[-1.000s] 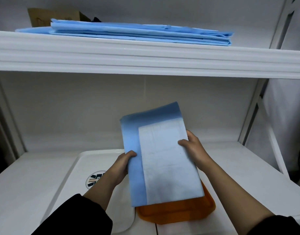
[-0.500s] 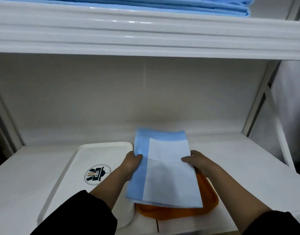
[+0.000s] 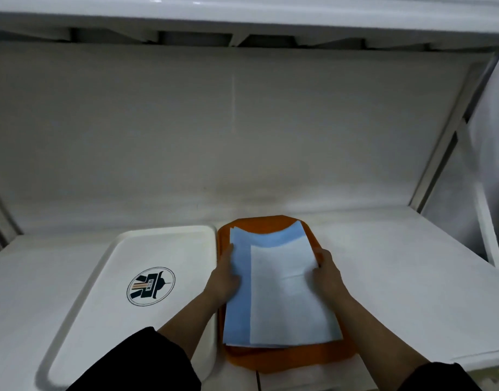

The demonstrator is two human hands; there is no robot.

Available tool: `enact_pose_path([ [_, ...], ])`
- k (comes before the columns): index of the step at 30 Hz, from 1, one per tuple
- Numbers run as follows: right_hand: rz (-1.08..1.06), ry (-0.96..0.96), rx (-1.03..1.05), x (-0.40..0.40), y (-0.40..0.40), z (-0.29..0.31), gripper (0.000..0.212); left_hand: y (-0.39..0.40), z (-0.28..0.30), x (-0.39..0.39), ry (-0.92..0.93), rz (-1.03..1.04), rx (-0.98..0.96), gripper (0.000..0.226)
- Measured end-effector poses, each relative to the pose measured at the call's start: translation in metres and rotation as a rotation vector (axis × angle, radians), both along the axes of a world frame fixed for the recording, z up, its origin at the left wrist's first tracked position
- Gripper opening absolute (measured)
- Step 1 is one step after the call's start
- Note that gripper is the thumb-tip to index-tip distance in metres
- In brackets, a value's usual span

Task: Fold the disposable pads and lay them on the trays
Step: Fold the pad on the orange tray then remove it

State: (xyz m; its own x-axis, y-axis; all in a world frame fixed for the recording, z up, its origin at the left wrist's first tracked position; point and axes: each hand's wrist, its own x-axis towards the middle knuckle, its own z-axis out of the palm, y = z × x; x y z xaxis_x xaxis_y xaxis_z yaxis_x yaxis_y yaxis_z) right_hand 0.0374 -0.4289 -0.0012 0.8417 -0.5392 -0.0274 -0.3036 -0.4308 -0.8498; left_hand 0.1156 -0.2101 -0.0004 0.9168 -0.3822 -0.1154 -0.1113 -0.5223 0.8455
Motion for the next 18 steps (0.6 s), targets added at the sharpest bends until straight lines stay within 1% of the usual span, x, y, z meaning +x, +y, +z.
enact_pose_path([
  [2,0.023,-0.004,-0.052,0.002,-0.001,-0.011,0.049,-0.002,-0.012,0.000,-0.036,-0.003,0.075,0.064],
  [5,0.032,0.001,-0.113,0.004,-0.005,-0.026,0.055,-0.006,-0.023,-0.004,-0.105,0.014,0.162,0.044],
  [8,0.066,0.001,-0.126,0.006,-0.007,-0.031,0.057,-0.008,-0.025,-0.007,-0.089,0.080,0.210,0.034],
  [11,0.112,0.006,-0.131,0.008,-0.009,-0.036,0.057,-0.007,-0.027,-0.008,-0.089,0.056,0.272,0.037],
  [14,0.108,-0.012,-0.101,0.013,-0.009,-0.035,0.057,-0.005,-0.027,-0.009,-0.094,0.025,0.323,0.044],
  [18,0.103,-0.089,-0.126,0.021,-0.010,-0.033,0.058,-0.003,-0.025,-0.009,-0.140,0.005,0.361,0.047],
])
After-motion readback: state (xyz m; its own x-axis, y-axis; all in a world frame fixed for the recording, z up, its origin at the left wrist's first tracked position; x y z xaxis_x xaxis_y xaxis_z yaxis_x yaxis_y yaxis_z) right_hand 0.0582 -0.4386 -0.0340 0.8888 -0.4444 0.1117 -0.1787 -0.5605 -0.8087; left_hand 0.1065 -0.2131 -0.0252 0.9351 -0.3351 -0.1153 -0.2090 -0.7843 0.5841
